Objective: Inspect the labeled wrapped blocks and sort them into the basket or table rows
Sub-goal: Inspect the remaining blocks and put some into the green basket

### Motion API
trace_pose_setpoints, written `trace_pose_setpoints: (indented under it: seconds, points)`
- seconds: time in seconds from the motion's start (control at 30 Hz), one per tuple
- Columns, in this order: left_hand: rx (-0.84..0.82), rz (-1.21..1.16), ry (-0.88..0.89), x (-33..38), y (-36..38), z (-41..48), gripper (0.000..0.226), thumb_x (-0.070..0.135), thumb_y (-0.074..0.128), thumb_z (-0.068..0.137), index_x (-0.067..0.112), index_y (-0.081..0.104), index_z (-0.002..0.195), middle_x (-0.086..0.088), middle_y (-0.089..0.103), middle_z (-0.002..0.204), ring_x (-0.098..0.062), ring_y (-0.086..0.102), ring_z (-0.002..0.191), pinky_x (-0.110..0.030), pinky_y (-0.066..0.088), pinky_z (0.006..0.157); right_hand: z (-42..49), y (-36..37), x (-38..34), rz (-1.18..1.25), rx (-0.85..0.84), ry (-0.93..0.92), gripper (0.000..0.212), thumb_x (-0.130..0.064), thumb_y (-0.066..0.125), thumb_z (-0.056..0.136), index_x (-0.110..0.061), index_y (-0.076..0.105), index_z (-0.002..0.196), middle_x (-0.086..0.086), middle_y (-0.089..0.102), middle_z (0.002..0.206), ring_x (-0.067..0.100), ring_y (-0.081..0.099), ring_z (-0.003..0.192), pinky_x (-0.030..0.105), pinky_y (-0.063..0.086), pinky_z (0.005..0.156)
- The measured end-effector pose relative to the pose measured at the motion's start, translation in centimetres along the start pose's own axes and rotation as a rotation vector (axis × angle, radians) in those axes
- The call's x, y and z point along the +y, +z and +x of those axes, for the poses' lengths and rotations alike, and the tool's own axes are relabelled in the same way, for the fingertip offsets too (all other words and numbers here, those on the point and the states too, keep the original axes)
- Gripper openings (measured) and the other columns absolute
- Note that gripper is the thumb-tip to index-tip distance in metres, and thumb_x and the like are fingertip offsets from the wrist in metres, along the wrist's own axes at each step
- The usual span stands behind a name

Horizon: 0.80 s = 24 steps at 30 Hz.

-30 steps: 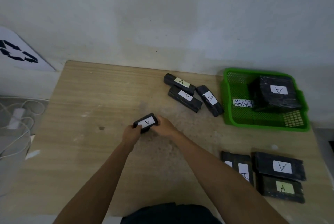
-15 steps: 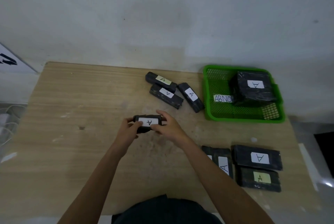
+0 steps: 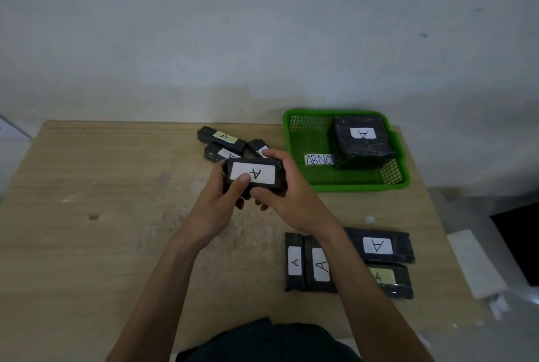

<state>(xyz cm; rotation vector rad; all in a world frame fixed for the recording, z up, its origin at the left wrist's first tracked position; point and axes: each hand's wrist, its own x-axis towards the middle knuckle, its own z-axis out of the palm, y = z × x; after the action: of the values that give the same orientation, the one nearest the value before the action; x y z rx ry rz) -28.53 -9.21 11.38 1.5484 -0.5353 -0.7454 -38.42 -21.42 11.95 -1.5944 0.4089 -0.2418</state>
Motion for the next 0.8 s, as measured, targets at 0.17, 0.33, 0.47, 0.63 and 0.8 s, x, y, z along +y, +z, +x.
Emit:
trace_pose_setpoints:
  seconds: [0.17, 0.33, 0.47, 0.63, 0.8]
  points:
    - [-0.033, 0.069, 0.11, 1.6, 1.9, -0.9, 0.017, 0.023, 0.048, 0.092, 0.029, 0.041, 0.107, 0.001, 0.055, 0.083, 0.0, 0.051, 0.06, -0.017, 0.044, 0.056, -1.7, -1.5, -1.2, 0.001, 0.053, -0.083, 0.046, -0.006, 0.068, 0.086, -0.018, 0.043, 0.122, 0.008, 0.063, 0.103, 0.018, 0.065, 0.072, 0.029, 0.054, 0.062]
    - [-0.012, 0.091, 0.138, 2.7, 2.8, -1.6, 0.015, 0.02, 0.05, 0.093, 0.028, 0.041, 0.102, 0.002, 0.056, 0.086, 0.002, 0.053, 0.062, -0.016, 0.045, 0.057, -2.6, -1.5, -1.6, 0.044, 0.117, -0.125, 0.04, -0.004, 0.065, 0.087, -0.013, 0.045, 0.12, 0.008, 0.062, 0.094, 0.023, 0.063, 0.064, 0.032, 0.054, 0.057]
    - [0.019, 0.074, 0.145, 3.2, 3.4, -2.0, 0.015, 0.02, 0.052, 0.093, 0.023, 0.041, 0.1, 0.0, 0.057, 0.087, 0.003, 0.054, 0.062, -0.014, 0.045, 0.056, -2.6, -1.2, -1.7, 0.052, 0.167, -0.153, 0.034, -0.007, 0.064, 0.089, -0.011, 0.047, 0.118, 0.006, 0.063, 0.09, 0.026, 0.06, 0.057, 0.03, 0.051, 0.051]
    - [-0.002, -0.016, 0.139, 3.5, 3.0, -2.2, 0.012, 0.015, 0.048, 0.096, 0.025, 0.043, 0.101, 0.002, 0.054, 0.083, -0.004, 0.051, 0.064, -0.018, 0.043, 0.056, -3.0, -1.4, -2.7, 0.018, 0.115, -0.155, 0.038, -0.012, 0.066, 0.088, -0.015, 0.046, 0.12, 0.001, 0.062, 0.097, 0.018, 0.064, 0.065, 0.028, 0.053, 0.057]
    - [-0.017, -0.014, 0.203, 3.9, 3.2, -2.4, 0.015, 0.011, 0.041, 0.098, 0.026, 0.041, 0.103, 0.004, 0.052, 0.084, 0.003, 0.052, 0.061, -0.013, 0.043, 0.055, -2.8, -1.1, -2.9, 0.0, 0.132, -0.169, 0.036, -0.018, 0.066, 0.088, -0.018, 0.048, 0.119, 0.0, 0.063, 0.089, 0.017, 0.06, 0.057, 0.033, 0.053, 0.053]
